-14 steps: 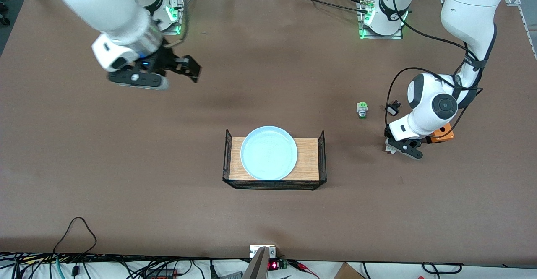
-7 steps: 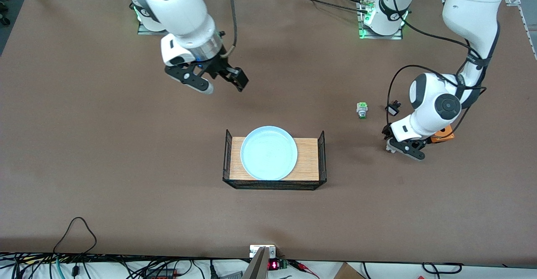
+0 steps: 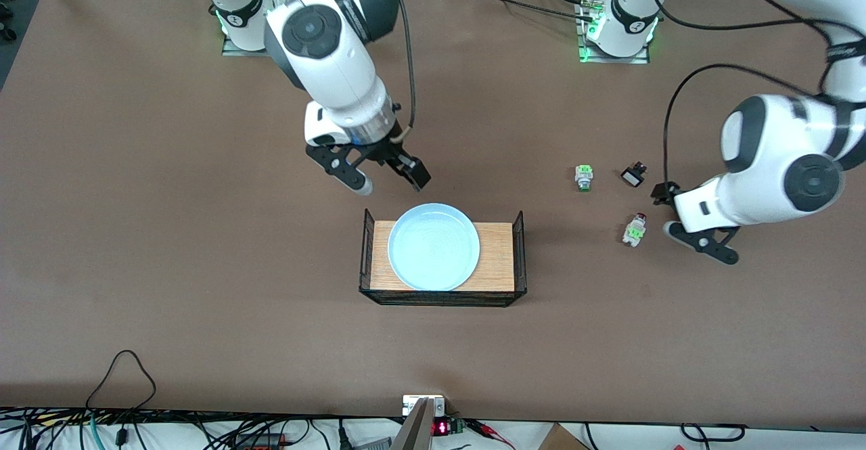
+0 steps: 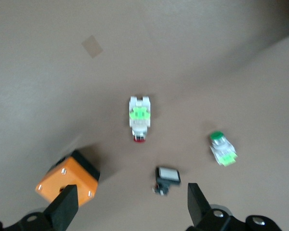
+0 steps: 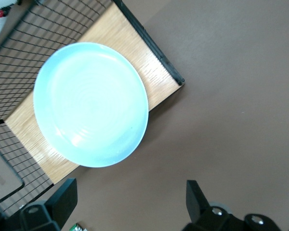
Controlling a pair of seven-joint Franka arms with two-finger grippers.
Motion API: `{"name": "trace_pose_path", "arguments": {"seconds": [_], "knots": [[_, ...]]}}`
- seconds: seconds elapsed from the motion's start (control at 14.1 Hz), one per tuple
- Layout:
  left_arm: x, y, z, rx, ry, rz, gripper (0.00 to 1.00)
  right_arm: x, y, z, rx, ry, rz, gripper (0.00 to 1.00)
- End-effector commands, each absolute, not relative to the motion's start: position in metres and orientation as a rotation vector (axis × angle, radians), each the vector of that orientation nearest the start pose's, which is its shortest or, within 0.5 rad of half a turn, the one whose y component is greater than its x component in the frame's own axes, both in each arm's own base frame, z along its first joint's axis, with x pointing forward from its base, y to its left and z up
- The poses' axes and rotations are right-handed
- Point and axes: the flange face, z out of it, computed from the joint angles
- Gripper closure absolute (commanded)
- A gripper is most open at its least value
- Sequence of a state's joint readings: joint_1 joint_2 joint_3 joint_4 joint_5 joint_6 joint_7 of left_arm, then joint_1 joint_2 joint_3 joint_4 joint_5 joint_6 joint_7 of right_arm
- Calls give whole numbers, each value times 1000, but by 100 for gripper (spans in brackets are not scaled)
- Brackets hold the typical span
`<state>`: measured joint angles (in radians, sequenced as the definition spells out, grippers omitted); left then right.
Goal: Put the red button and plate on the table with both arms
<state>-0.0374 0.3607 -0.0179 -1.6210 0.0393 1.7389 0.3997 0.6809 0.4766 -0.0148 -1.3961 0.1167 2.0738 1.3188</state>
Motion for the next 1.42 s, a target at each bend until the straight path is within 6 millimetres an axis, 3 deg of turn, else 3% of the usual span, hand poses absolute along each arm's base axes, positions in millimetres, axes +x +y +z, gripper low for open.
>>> {"name": "trace_pose_path", "arguments": {"seconds": [0.0, 0.21, 0.5, 0.71, 0.85, 1.13, 1.2, 1.35], "knots": [[639, -37, 455, -3058, 609, 468, 0, 561, 468, 437, -2723, 1033, -41, 0], [630, -44, 504, -3058, 397, 524, 0, 576, 460, 409, -2727, 1065, -45, 0], [605, -45, 562, -3058, 256, 443, 0, 603, 439, 398, -2638, 1175, -103, 0], [597, -49, 569, -3052, 153, 457, 0, 612, 436, 386, -2594, 1205, -131, 0], [591, -53, 573, -3060, 133, 371, 0, 614, 437, 380, -2588, 1202, -139, 0], [569, -38, 561, -3102, 85, 24, 0, 601, 460, 358, -2610, 1168, -132, 0], [565, -35, 568, -3101, 70, -55, 0, 602, 459, 356, -2611, 1166, -134, 0], [564, -16, 568, -3106, 16, -97, 0, 603, 461, 349, -2601, 1164, -144, 1]]}}
